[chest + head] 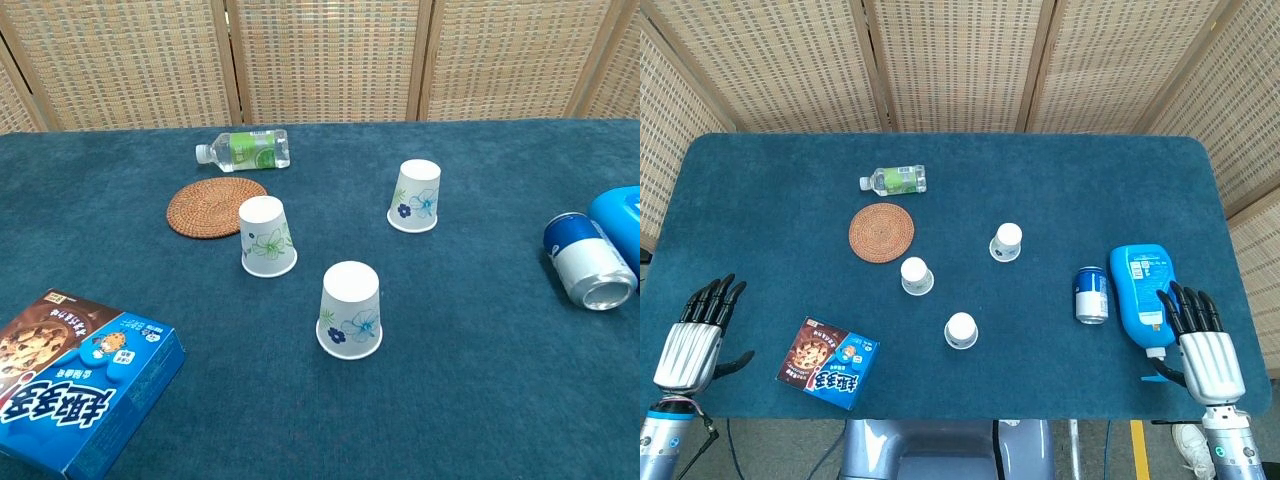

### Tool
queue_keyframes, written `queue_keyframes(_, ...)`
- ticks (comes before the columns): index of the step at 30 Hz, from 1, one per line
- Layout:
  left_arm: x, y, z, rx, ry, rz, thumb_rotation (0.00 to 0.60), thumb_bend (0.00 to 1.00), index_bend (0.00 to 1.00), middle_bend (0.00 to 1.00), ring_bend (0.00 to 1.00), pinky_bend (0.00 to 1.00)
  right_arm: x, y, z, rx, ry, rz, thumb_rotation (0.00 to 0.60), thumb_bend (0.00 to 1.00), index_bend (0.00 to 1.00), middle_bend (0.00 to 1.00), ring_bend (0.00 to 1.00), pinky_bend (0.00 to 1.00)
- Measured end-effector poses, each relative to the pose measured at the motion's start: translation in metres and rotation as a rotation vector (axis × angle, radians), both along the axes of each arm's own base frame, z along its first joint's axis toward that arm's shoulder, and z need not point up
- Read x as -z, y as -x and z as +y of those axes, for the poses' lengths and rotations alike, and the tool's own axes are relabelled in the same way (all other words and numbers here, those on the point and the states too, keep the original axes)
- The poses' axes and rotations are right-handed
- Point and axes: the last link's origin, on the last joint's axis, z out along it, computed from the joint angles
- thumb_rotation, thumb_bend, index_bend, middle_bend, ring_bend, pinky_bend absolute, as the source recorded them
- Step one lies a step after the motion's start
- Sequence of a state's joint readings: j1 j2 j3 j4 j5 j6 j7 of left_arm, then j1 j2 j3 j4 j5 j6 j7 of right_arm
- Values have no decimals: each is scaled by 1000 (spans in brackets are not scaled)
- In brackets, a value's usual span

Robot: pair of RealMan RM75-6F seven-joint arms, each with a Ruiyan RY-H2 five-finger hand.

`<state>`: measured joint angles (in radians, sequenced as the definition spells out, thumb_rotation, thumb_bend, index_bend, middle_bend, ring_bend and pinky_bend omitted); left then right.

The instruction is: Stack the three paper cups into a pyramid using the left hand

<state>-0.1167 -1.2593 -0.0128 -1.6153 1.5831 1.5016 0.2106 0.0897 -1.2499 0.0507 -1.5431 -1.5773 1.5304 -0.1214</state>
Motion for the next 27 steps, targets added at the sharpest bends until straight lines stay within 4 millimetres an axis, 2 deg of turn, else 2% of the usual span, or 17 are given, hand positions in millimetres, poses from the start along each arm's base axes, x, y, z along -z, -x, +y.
queue_keyframes(9, 0, -1, 0, 0, 3, -5, 600, 171, 27, 0, 0, 88, 0, -1, 0, -2, -5, 4, 600, 152, 33, 0, 0, 104)
queue_keyframes(16, 0, -4, 4, 8, 5, -29, 600, 202, 129, 0, 0, 91, 2, 0, -1, 7, -12, 13, 600, 152, 33, 0, 0, 105)
queue_keyframes(21, 4, -16, 18, 25, 27, -63, 600, 229, 151, 0, 0, 91, 1, 2, -2, 20, -16, 6, 600, 152, 33, 0, 0, 105)
queue_keyframes(27, 13, -45, 51, 78, 75, -59, 600, 251, 167, 0, 0, 91, -1, 5, -4, 33, -17, -15, 600, 153, 33, 0, 0, 105)
